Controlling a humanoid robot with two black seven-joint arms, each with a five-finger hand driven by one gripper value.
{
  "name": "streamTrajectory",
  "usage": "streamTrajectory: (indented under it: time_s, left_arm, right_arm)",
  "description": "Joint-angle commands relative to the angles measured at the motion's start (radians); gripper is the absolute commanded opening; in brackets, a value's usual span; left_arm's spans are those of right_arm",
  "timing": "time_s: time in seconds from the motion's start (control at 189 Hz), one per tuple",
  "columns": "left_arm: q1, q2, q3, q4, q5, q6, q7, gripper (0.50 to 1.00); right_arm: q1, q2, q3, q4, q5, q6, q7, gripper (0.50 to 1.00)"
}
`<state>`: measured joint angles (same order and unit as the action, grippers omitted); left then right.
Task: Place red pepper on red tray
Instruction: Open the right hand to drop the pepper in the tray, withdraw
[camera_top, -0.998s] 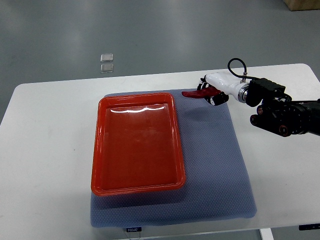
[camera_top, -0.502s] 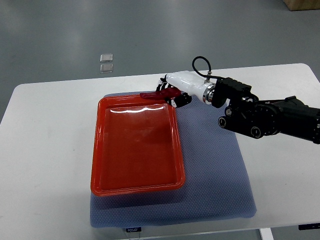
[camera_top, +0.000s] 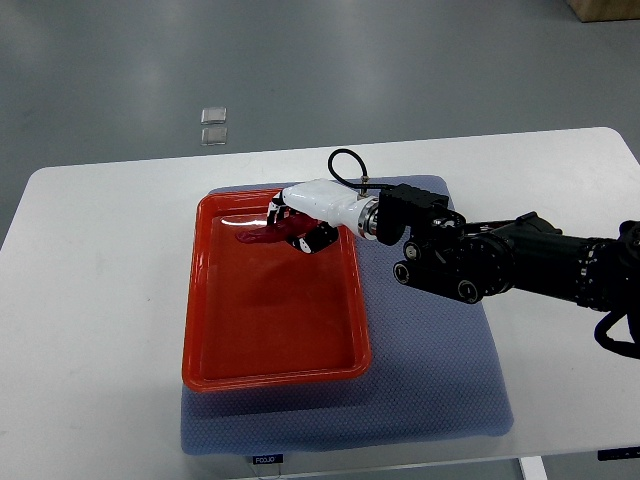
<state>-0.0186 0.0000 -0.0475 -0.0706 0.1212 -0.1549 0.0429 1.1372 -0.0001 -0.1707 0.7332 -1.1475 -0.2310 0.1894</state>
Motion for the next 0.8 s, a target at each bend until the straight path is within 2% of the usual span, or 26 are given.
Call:
streamTrajectory:
  time_s: [0.0,0.158,0.386,0.629,0.792]
  left_arm:
    - [0.0,0.0,0.0,0.0,0.0,0.0,0.0,1.0]
    - [0.0,0.0,0.0,0.0,0.0,0.0,0.0,1.0]
    - [0.0,0.0,0.0,0.0,0.0,0.0,0.0,1.0]
    - [0.0,0.0,0.0,0.0,0.0,0.0,0.0,1.0]
    - [0.0,0.0,0.0,0.0,0.0,0.0,0.0,1.0]
  right_arm:
    - [-0.005,0.0,0.002,-0.001,0.0,0.001,-0.001,0.756]
    - [-0.01,0.0,0.005,-0.001,0.002,-0.001,-0.001,0.813]
    - [-0.016,-0.032,0.04,-0.003,0.04,-0.016,-0.001,0.813]
    - [-0.073,-0.159,0.264,-0.003,0.212,-0.025,-0.002,0.813]
    - [-0.188,-0.192,0.547,-0.003,0.319,0.004,-0.008,0.813]
